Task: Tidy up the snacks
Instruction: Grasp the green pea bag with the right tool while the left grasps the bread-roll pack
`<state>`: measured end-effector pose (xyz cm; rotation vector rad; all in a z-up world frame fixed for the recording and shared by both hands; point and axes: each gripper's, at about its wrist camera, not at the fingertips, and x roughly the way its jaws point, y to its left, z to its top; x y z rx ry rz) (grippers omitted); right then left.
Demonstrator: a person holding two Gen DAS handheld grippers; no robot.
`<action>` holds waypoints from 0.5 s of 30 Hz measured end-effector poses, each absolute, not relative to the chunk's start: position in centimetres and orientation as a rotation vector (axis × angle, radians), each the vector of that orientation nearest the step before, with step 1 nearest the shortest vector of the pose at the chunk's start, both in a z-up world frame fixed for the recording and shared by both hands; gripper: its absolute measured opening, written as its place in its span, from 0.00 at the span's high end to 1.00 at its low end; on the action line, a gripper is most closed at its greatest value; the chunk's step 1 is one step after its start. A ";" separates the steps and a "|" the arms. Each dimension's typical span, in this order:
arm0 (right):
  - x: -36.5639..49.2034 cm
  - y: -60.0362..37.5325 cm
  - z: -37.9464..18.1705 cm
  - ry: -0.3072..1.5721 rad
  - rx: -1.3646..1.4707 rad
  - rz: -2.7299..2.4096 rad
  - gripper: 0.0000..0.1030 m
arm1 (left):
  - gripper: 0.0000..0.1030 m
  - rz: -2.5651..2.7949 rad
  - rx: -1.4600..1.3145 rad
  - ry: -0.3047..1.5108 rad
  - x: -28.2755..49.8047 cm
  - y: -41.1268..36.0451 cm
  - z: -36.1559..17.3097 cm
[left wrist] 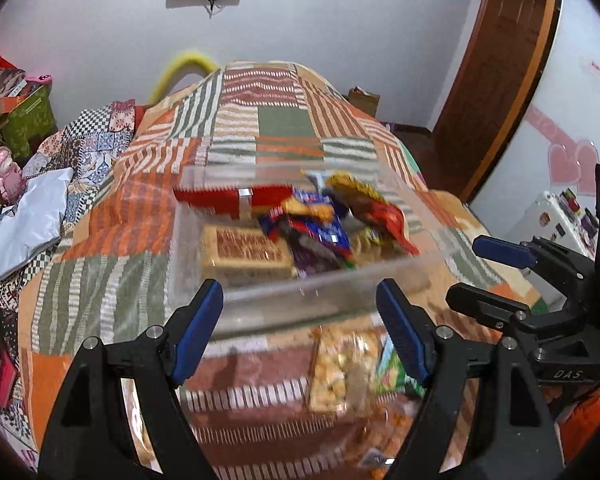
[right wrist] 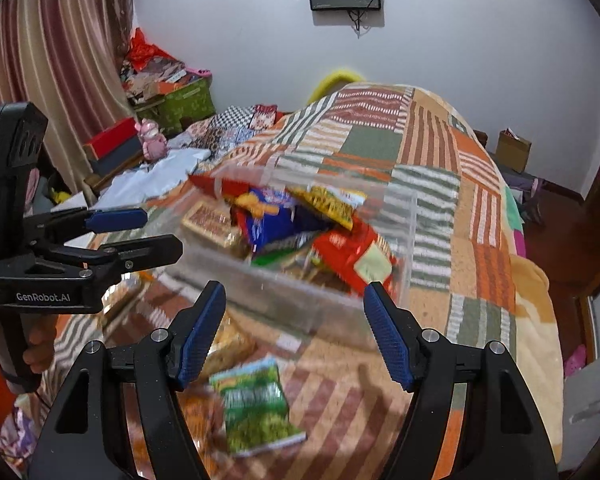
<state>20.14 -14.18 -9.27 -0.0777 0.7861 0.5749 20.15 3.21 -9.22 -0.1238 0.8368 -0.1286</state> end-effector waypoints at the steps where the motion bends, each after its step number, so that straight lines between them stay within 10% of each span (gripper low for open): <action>1: 19.9 -14.2 -9.6 0.794 -0.081 0.577 0.33 | 0.23 -0.132 -0.120 0.845 19.9 3.1 -9.5; 15: 17.8 -12.7 -15.5 0.961 -0.121 0.654 0.33 | 0.23 -0.160 -0.117 0.948 17.3 1.9 -13.5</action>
